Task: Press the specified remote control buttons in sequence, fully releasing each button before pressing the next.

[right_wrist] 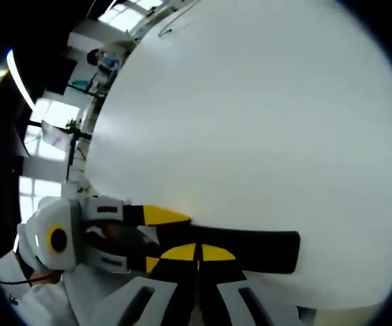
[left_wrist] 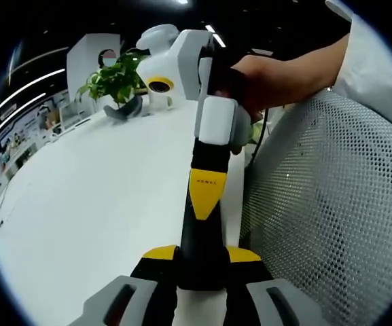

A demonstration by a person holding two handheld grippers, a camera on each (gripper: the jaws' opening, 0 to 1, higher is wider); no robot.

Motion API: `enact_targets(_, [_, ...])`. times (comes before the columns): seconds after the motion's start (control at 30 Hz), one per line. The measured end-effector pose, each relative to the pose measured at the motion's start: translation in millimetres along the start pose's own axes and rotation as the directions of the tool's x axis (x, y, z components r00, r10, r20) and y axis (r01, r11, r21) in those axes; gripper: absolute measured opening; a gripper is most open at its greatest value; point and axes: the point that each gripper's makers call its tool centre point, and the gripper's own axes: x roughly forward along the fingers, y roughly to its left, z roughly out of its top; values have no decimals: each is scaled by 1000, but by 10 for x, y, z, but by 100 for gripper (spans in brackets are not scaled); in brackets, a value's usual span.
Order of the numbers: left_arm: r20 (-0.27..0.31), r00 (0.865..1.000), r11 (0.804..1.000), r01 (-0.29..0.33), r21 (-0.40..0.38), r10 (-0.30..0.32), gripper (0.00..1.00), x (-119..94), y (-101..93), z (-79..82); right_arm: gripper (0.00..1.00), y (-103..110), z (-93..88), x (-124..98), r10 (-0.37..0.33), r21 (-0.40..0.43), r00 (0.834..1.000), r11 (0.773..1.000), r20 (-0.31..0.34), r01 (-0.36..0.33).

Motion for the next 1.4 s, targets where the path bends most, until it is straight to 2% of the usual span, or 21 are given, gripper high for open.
enact_targets(0.1, [0, 1000, 1000, 1, 1, -1, 25, 2, 2, -2, 0, 6, -4, -3, -1, 5, 1000, 1000, 5, 1])
enact_targets(0.23, [-9, 1000, 1000, 1, -7, -1, 25, -1, 8, -5, 0, 9, 0, 9, -27, -36, 1000, 999, 9, 27])
enact_targets(0.53, [-13, 1000, 1000, 3, -7, -3, 25, -12, 15, -18, 0, -3, 7, 7, -23, -40, 1000, 999, 19, 24])
enact_targets(0.7, [-15, 1000, 1000, 6, -15, -6, 25, -14, 18, -19, 0, -19, 14, 2, -19, -17, 1000, 1000, 23, 19])
enact_targets(1.1, [-13, 1000, 1000, 6, -16, -7, 24, -14, 19, -19, 0, -52, 28, -37, -91, -70, 995, 993, 43, 94])
enact_targets(1.13, [-13, 1000, 1000, 6, -15, -7, 24, -15, 19, -19, 0, -157, 45, -103, -152, -89, 987, 984, 48, 156])
enact_targets(1.17, [-10, 1000, 1000, 4, -12, -4, 25, -14, 22, -13, 0, -93, 28, -75, -103, -87, 994, 991, 43, 106])
enact_targets(1.2, [-11, 1000, 1000, 5, -6, -5, 25, -13, 18, -15, 0, -95, 39, -75, -84, -33, 995, 996, 48, 86])
enact_targets(1.4, [-10, 1000, 1000, 5, -5, -5, 25, -11, 18, -11, 0, -94, 38, -64, -106, -56, 993, 993, 43, 108])
